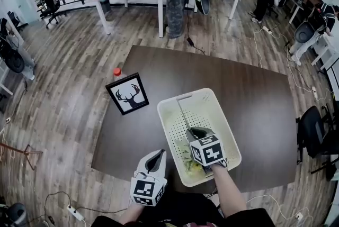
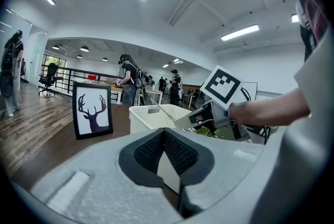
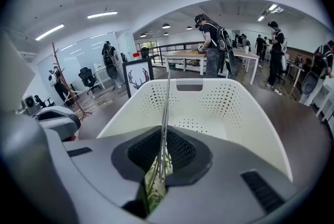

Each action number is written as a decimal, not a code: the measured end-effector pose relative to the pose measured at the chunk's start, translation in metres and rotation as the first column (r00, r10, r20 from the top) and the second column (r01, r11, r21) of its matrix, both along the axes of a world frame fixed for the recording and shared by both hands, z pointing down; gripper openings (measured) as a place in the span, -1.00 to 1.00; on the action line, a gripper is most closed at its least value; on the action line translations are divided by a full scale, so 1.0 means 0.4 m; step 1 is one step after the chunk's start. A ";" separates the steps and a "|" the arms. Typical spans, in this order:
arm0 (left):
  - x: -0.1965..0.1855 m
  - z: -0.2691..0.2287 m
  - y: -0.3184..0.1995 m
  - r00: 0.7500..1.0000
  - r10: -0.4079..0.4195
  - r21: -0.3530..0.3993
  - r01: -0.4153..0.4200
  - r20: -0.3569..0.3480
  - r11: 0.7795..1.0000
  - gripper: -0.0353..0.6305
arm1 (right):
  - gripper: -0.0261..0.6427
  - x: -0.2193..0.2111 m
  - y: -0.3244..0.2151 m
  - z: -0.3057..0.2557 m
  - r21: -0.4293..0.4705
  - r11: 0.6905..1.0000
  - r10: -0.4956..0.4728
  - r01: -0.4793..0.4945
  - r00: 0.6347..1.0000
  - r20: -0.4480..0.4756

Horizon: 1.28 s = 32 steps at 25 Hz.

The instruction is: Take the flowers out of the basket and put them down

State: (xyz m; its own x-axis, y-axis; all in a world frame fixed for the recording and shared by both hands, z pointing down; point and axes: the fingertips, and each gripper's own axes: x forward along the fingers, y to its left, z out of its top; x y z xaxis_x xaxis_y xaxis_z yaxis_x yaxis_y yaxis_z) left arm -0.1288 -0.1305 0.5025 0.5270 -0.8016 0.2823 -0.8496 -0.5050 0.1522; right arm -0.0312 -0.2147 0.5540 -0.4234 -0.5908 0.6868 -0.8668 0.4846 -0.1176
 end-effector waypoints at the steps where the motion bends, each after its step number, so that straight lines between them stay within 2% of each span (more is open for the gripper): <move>1: 0.001 0.000 0.001 1.000 0.001 0.002 -0.001 0.001 1.000 -0.89 | -0.80 0.000 0.001 -0.008 0.009 1.000 0.003 -0.003 1.000 0.005; 25: 0.042 -0.037 0.027 0.999 0.044 0.053 -0.044 -0.001 0.998 -0.89 | -0.80 0.010 0.037 -0.262 0.236 0.972 -0.009 0.001 0.999 0.033; 30: 0.072 -0.076 0.041 0.993 0.087 0.124 -0.096 0.074 0.988 -0.89 | -0.80 0.042 0.062 -0.338 0.282 0.959 0.011 -0.029 0.998 0.065; 32: 0.085 -0.087 0.042 0.993 0.102 0.129 -0.109 0.060 0.986 -0.89 | -0.80 0.053 0.070 -0.362 0.294 0.955 0.016 -0.039 0.997 0.081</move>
State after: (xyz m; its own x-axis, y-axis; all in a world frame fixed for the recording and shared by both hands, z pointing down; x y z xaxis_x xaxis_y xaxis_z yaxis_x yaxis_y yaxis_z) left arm -0.0947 -0.1136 0.4677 0.5976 -0.7744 0.2080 -0.7957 -0.6048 0.0344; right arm -0.0101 -0.1868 0.4092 -0.4485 -0.7743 0.4465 -0.8744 0.4836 -0.0398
